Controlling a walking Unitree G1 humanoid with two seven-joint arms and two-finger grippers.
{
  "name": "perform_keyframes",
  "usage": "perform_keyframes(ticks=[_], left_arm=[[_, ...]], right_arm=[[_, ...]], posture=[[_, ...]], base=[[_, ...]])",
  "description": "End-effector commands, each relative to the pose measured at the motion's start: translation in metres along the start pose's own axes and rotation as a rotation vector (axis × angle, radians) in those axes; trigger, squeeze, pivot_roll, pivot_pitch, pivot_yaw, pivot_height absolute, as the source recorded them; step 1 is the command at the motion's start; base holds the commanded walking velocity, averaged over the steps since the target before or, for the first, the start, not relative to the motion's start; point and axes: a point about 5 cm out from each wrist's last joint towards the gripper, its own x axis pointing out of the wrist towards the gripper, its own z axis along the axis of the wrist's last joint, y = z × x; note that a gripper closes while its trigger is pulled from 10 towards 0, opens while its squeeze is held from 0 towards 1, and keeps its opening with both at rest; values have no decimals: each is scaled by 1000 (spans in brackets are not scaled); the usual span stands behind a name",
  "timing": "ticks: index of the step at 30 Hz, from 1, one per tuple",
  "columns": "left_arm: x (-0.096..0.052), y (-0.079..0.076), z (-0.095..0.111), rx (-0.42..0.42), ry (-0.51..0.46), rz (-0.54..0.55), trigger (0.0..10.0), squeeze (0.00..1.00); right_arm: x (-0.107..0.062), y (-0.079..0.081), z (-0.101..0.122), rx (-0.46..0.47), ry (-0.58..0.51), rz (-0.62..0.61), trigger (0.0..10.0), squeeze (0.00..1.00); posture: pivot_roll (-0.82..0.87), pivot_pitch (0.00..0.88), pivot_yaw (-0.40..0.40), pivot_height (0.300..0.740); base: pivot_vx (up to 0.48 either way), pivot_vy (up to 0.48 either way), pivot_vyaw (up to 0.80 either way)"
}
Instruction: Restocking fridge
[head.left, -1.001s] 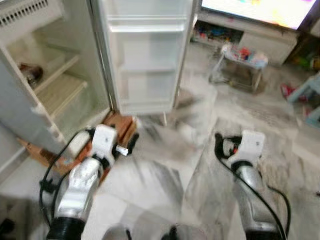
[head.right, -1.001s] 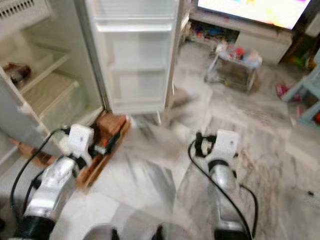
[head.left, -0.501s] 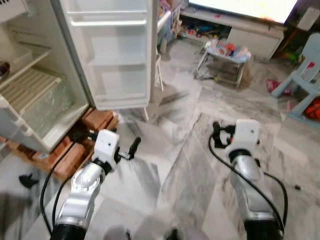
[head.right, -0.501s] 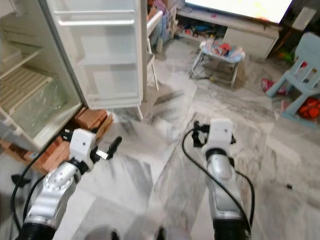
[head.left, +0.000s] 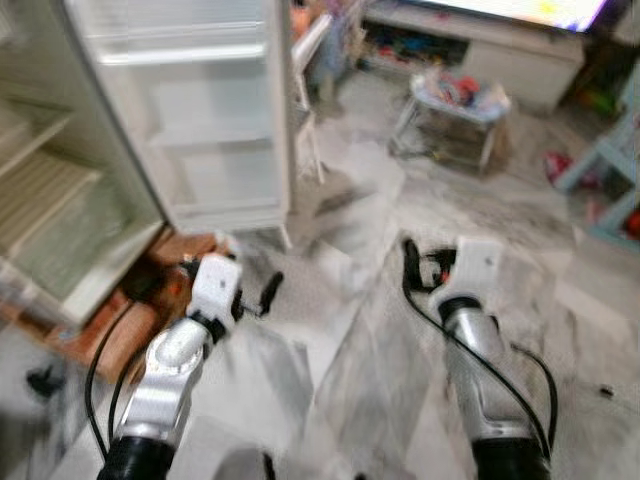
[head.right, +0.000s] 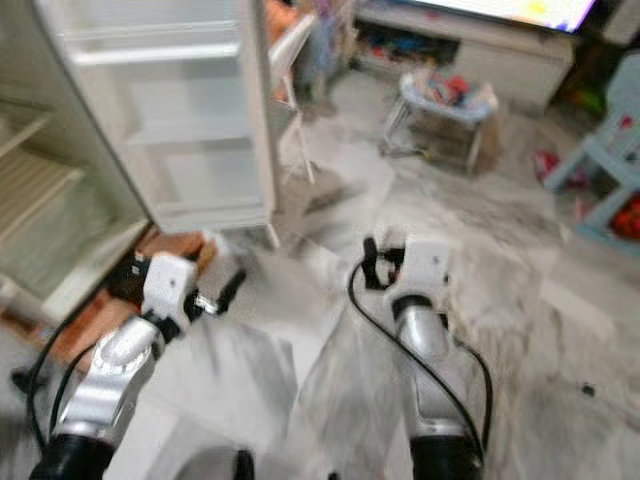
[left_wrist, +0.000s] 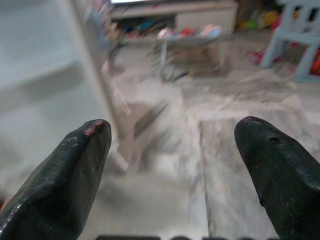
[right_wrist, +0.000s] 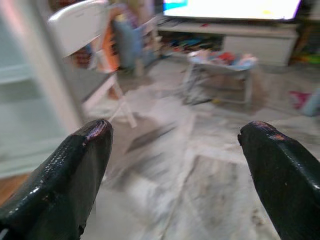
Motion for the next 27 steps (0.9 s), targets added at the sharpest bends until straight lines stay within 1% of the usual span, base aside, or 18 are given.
perform_keyframes(ticks=[1, 4, 6, 7, 8, 11, 12, 14, 18, 19, 21, 27], left_arm=[[4, -8, 4, -8, -19, -26, 10000, 0], [4, -9, 3, -3, -22, -21, 10000, 0], [4, -9, 5, 7, -37, 7, 10000, 0], [4, -11, 5, 4, -43, 11, 10000, 0], [3, -12, 5, 3, -44, 9, 10000, 0], [4, -15, 4, 3, -49, 4, 10000, 0], [4, -15, 5, 2, -52, 3, 10000, 0], [5, -14, 5, 10, -53, 9, 10000, 0], [5, -12, 4, 18, -47, 32, 10000, 0], [5, -12, 4, 25, -48, 32, 10000, 0], [5, -12, 4, 29, -49, 35, 10000, 0], [5, -12, 4, 38, -49, 40, 10000, 0]], right_arm=[[2, -11, 3, -13, -14, -34, 10000, 0], [3, -12, 4, -13, -24, -42, 10000, 0], [3, -9, 7, -80, -48, -19, 10000, 0], [3, -6, 7, -74, -47, -7, 10000, 0], [3, -6, 7, -64, -44, -9, 10000, 0], [2, -5, 6, -81, -51, -16, 10000, 0], [2, -5, 5, -73, -43, -18, 10000, 0], [2, -4, 5, -56, -39, -19, 10000, 0], [4, -6, 6, -58, -50, -23, 10000, 0], [5, -7, 5, -37, -35, -28, 10000, 0], [5, -7, 5, -33, -32, -28, 10000, 0], [5, -9, 4, -35, -30, -34, 10000, 0]], posture=[[23, 55, -19, 740], [21, 55, -19, 740], [17, 56, -17, 740], [15, 58, -17, 740], [15, 57, -17, 740], [15, 58, -17, 740], [15, 58, -17, 740], [18, 56, -17, 740], [19, 55, -17, 740], [21, 52, -17, 740], [21, 52, -17, 740], [20, 51, -19, 740]], base=[[480, 0, -800], [480, 0, -800], [480, 0, -800], [480, 0, -800], [480, 0, -800], [480, 0, -800], [480, 0, -800], [480, 0, -800], [457, 0, -800], [330, 0, -800], [287, 0, -800], [0, 0, -800]])
